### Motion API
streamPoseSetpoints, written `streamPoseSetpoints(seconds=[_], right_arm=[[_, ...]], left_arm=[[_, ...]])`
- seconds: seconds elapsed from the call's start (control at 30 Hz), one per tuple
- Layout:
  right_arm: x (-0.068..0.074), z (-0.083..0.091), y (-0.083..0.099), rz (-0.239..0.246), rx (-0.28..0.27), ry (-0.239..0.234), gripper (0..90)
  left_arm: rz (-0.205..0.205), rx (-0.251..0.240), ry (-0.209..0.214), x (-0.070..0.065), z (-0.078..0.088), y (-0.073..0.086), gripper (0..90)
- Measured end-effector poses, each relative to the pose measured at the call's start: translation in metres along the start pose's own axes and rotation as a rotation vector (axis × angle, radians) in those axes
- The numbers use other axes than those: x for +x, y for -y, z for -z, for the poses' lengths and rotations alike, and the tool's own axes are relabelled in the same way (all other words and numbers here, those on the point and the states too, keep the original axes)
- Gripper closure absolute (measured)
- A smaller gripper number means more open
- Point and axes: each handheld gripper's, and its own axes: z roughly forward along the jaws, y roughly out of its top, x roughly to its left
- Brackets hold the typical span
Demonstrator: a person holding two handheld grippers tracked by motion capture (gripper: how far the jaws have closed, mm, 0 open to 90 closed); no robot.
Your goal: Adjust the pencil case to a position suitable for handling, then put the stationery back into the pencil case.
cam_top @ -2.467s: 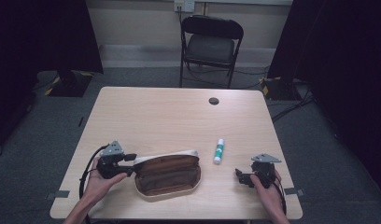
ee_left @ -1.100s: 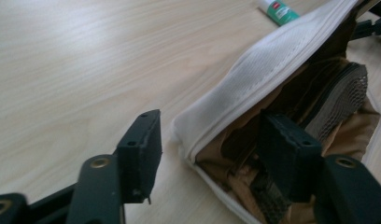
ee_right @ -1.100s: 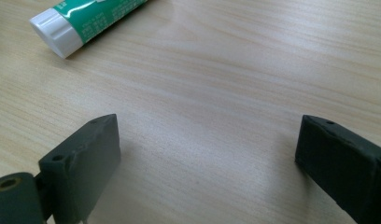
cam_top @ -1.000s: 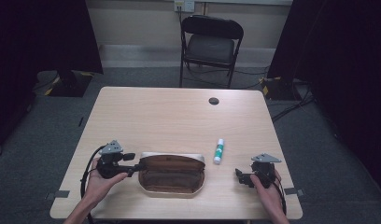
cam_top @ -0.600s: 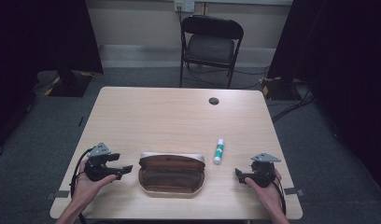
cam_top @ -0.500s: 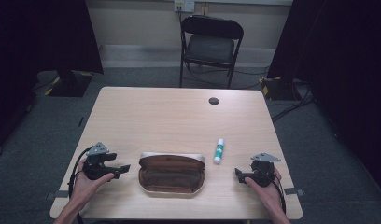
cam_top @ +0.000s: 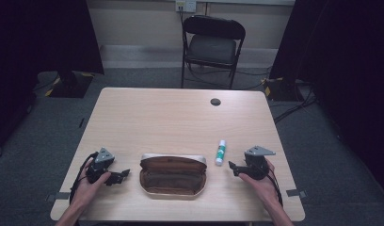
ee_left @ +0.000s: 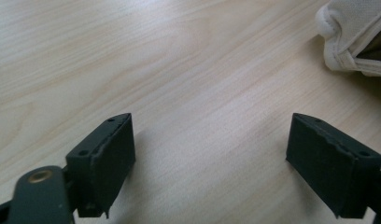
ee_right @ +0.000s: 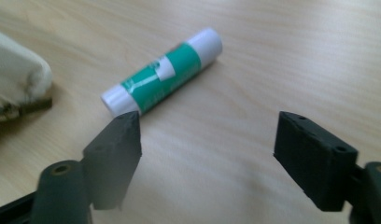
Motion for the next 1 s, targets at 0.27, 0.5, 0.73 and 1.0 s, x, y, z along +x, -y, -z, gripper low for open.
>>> streamPoseSetpoints(seconds=[0.27,0.5,0.73,1.0], right_arm=[[0.001,-0.019,-0.034,0.035,-0.036,-0.037,31.0],[0.0,-0.048,-0.043,0.018,0.012,-0.042,32.7],[0.002,-0.061,-0.044,0.027,0.043,-0.045,35.3],[0.002,-0.065,-0.04,0.019,0.095,-0.062,45.0]], left_arm=[[0.009,-0.006,-0.014,0.001,0.0,0.002,10.1],[0.013,-0.006,-0.016,0.001,-0.001,0.002,9.2],[0.013,-0.005,-0.013,0.001,-0.001,0.002,9.0],[0.012,-0.006,-0.012,0.001,-0.001,0.002,8.9]])
